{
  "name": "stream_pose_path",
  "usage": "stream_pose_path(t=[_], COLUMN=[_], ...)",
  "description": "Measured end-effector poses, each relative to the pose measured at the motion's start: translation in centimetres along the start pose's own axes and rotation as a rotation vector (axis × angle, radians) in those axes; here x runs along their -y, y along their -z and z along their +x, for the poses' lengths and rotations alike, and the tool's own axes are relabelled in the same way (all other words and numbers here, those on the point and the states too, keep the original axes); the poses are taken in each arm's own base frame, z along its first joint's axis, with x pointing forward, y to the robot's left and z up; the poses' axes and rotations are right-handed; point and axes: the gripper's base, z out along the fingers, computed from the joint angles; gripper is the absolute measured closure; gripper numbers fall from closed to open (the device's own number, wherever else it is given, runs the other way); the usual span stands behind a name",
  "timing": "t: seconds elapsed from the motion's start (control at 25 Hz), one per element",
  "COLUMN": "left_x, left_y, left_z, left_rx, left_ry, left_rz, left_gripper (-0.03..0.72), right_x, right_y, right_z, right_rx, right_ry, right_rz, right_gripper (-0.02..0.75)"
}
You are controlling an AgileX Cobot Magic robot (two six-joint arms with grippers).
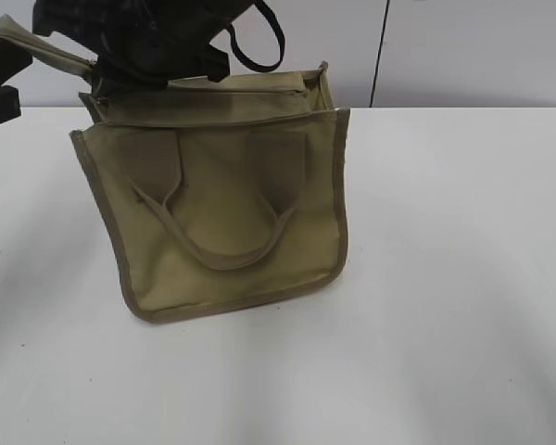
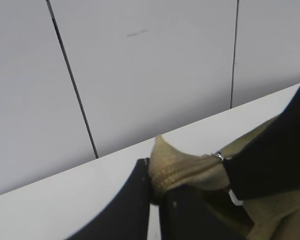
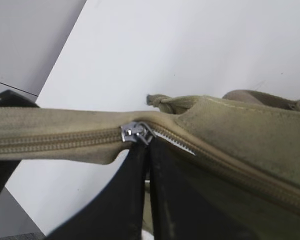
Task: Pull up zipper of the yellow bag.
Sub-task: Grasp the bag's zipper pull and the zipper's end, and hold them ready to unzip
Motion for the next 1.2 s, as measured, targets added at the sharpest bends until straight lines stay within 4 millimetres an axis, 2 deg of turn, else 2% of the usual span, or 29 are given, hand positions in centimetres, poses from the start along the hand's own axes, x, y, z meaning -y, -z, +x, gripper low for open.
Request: stream_pose_path(t=[0.44,0.88,1.2], left_x=[0.0,-0.2,-0.3], left_y=[0.0,0.0,0.1], left_z=[0.2,0.8,1.3], left_rx=[-0.026,-0.085,-0.148], left_ry=[-0.009,-0.025,-0.054], left_rz=[-0.004,-0.021,-0.034], left_gripper=[0.683,0.683,0.683], right_x=[0.1,-0.5,0.3], right_y=[0.2,2.6,3.7], right_z=[0.5,0.3,0.0], right_rx=[-0.067,-0.107,-0.170], right_ry=[0.036,0.118,0.098], right_rz=[0.021,0.028,-0.008], right_gripper=[0.751,0.751,0.751])
